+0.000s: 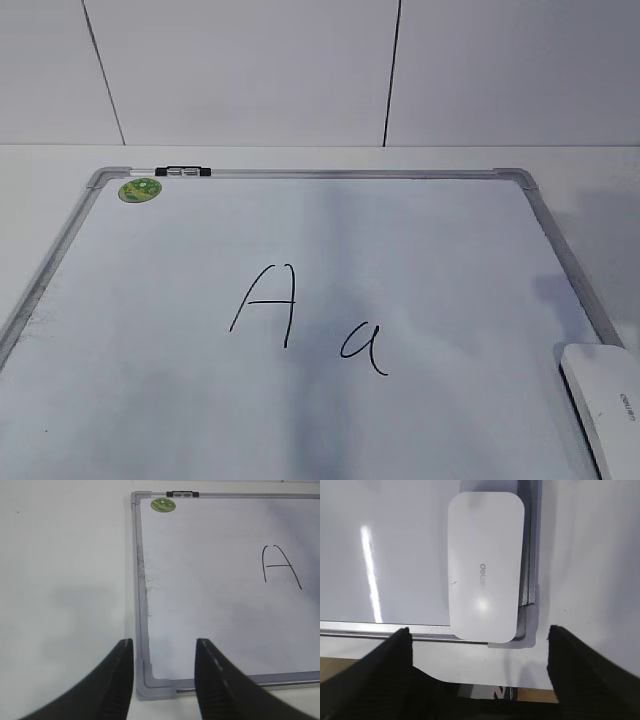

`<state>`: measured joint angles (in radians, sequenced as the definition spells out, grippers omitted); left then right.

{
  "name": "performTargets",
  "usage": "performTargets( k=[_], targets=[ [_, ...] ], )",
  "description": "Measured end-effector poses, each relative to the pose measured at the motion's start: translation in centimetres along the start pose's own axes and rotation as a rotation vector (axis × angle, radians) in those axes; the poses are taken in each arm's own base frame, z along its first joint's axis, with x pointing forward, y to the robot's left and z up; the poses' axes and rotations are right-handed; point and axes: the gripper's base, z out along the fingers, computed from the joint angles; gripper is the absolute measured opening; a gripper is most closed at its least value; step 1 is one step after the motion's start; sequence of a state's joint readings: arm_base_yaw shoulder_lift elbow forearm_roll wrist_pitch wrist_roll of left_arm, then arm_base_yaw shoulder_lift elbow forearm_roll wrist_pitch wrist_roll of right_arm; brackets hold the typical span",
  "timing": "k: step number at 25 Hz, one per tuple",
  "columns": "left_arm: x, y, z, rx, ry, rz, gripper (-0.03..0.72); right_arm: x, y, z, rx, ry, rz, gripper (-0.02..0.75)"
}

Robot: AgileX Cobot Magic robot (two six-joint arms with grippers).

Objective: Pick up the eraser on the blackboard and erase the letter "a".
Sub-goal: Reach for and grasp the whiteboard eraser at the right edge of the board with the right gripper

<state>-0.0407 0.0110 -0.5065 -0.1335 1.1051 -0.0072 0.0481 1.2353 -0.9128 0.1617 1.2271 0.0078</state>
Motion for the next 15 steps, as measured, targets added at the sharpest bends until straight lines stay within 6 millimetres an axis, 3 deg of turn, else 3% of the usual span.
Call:
performTargets(
  k=[8, 15],
  targets=[
    [0.0, 0.0, 0.0, 0.002, 0.0, -0.001, 0.306, -0.6, -0.1, 1.5, 0.007, 0.065, 0.04, 0.666],
    [0.0, 0.0, 0.0, 0.002, 0.0, -0.001, 0.307, -0.1, 2.2, 2.6, 0.06, 0.099, -0.02, 0.666]
  ],
)
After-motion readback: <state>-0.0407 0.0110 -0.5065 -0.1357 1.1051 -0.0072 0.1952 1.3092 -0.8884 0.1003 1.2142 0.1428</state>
